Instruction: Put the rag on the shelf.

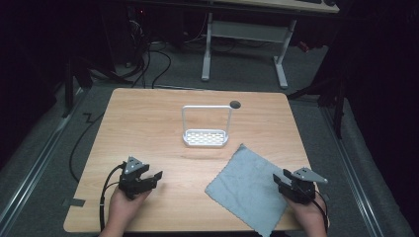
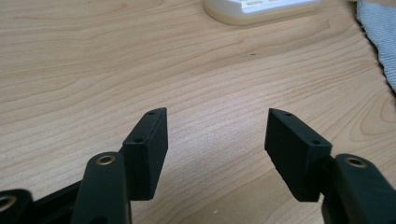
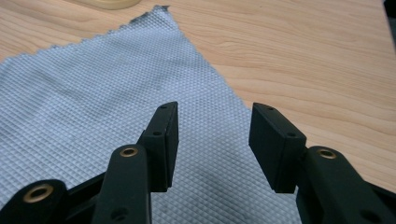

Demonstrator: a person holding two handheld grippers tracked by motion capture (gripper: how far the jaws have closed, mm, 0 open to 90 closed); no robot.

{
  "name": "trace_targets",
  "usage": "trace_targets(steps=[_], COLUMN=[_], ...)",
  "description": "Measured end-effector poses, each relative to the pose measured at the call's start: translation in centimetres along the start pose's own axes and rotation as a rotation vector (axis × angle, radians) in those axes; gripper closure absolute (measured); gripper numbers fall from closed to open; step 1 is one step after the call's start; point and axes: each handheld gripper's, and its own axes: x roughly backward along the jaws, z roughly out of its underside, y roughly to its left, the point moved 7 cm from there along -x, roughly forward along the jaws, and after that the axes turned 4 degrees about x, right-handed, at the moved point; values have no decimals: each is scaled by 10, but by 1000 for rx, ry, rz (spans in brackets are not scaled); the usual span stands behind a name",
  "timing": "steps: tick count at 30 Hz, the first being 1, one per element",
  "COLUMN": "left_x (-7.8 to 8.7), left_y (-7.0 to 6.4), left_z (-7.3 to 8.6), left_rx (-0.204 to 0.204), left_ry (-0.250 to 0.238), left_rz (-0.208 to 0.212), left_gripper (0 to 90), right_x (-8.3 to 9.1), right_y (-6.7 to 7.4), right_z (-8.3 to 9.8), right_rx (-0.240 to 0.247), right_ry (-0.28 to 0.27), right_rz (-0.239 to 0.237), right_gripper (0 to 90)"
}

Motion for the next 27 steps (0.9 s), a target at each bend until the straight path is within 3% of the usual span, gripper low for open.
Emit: trace_targets(steps=[7,11,14,16,17,20,21,22,25,26,27], left_x=[-4,-3,-3,-3,-1,-1,-1,0,1,1,1], left_y=[-4,-3,1,2,3,1,1,1,-3,-10,-10], left_z=[1,2,5,5,4,3,3,3,2,2,2], left_rx=[-17,-20,-10,2,15,20,20,11,26,34,34], left_ry=[12,7,12,6,1,-9,-9,-2,-8,-10,-10], left_rz=[6,-1,-12,-8,1,10,10,5,33,65,65], left_gripper=[408,408,390,392,418,445,452,462,491,507,516], right_x=[-1,2,3,3,2,-3,-3,-6,-7,-10,-10], right_y=[5,12,32,38,48,60,60,70,79,92,92], right_z=[2,2,5,6,10,16,16,17,15,11,11], right_rx=[2,2,64,79,130,167,167,197,207,214,214], right_ry=[12,7,25,36,70,122,122,136,135,131,131], right_rz=[-22,-70,-126,-141,-165,-230,-230,-256,-280,-300,-300], right_gripper=[523,598,790,829,900,900,900,900,900,900,900])
